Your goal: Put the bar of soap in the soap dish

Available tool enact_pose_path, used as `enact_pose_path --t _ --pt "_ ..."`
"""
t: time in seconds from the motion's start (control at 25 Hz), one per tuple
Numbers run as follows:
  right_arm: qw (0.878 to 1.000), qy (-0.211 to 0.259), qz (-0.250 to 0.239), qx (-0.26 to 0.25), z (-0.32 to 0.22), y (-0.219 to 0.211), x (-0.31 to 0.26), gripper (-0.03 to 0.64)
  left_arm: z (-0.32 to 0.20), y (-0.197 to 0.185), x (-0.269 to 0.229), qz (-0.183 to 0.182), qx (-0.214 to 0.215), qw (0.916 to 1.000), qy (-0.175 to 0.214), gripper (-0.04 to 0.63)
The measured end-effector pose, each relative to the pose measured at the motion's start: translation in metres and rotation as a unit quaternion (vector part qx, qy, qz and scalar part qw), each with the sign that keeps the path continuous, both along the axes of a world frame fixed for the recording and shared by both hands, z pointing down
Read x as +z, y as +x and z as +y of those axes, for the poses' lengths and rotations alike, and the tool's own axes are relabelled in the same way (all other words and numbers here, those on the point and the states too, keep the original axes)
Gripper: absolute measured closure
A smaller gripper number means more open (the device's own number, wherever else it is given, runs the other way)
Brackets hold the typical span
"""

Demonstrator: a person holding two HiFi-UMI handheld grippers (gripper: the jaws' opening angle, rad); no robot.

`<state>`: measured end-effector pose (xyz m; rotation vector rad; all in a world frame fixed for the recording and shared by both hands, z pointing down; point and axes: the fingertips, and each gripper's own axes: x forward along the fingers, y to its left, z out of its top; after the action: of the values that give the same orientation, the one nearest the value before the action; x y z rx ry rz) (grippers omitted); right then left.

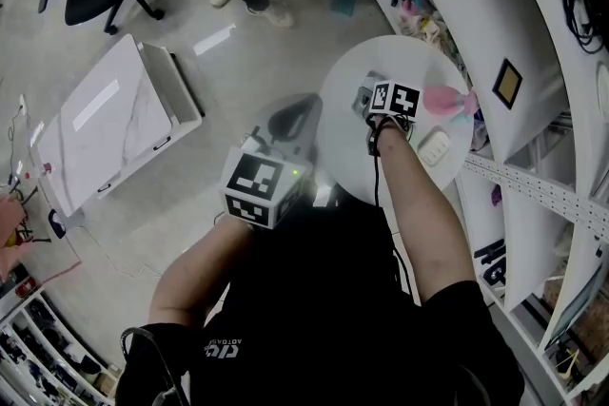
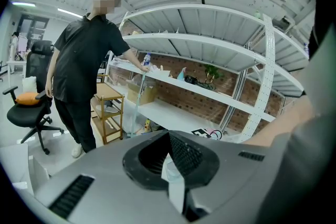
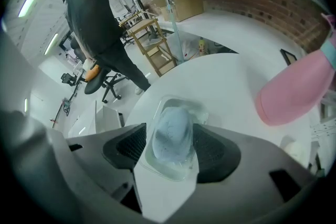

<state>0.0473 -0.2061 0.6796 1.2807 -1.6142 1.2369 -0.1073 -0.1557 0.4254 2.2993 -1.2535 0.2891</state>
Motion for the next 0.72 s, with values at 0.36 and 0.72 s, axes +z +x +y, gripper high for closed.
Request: enact_pose_path --t 0.36,0.72 --pt "1.000 0.010 0.001 0.005 0.008 0.008 -0.003 0.579 0.004 0.003 -0.003 0.004 0.003 1.0000 0.003 0.595" --pt "0.997 0.039 -0.059 -0.012 0.015 0.004 0.000 0.601 0.013 0.002 -0.006 0.002 0.010 0.9999 0.008 0.595"
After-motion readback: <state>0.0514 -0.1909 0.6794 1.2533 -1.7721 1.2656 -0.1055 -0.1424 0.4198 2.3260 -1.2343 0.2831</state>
